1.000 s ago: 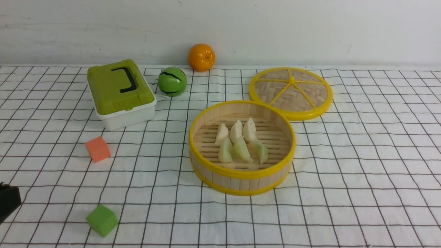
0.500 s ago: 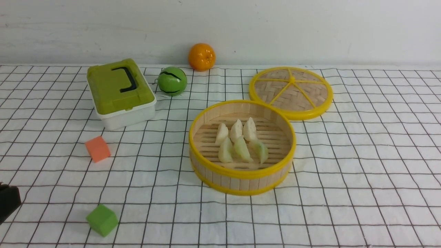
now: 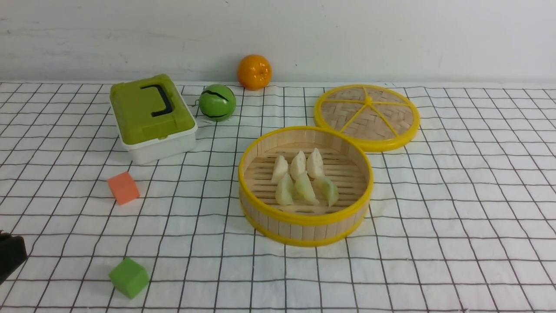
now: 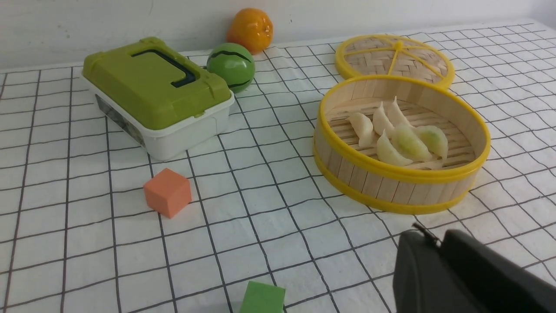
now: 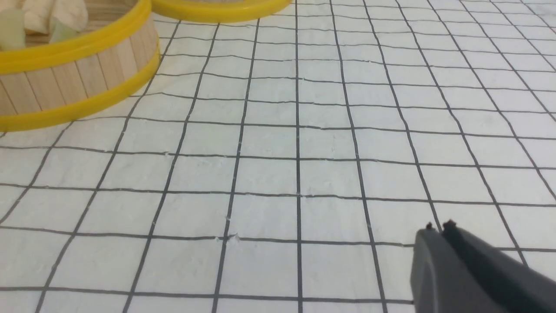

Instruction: Put the dumplings into the steamer on the table with the white tablecloth.

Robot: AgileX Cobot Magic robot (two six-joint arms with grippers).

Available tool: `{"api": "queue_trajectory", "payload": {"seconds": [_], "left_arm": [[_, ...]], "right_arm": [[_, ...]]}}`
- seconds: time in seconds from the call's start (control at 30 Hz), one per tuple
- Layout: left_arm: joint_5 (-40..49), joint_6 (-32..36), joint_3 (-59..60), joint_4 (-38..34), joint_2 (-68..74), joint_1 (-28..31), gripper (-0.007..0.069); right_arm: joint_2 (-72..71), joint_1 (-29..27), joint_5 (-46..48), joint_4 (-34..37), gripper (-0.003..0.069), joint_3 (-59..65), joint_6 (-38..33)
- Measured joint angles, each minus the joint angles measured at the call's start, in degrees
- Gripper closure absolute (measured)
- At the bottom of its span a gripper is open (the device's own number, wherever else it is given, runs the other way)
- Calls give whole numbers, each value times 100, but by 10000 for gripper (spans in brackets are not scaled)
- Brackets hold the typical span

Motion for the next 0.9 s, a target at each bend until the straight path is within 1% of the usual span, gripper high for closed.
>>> {"api": "queue_trajectory", "payload": {"seconds": [0.33,0.47,0.53,0.6,0.63,0.7,0.73,0.83,0.87,0.9], "left_arm": [[34,0,0,32,-19,0,552],[31,-52,286,394,-526,0,552],[-114,-301,589,742,-988,43,560],[-171,-691,942,1006,-1478,252,589],[-171,-729,974,1031,-1580,279,596],[-152,-996,1216,1047,-1873,533,624],[-88,-1173,1440,938,-1963,817,636],[-106,-1290,1824,659,-1979,1363,636],[-114,-1290,1850,659,-1979,1397,636],[-247,-1304,2083,390,-1979,1656,636]], "right_arm": [[0,3,4,0,627,0,0],[0,3,6,0,624,0,0],[0,3,6,0,622,0,0],[0,3,6,0,620,0,0],[0,3,6,0,620,0,0],[0,3,6,0,618,0,0],[0,3,11,0,617,0,0],[-4,3,11,0,610,0,0],[-4,3,11,0,610,0,0],[-4,3,11,0,608,0,0]]}}
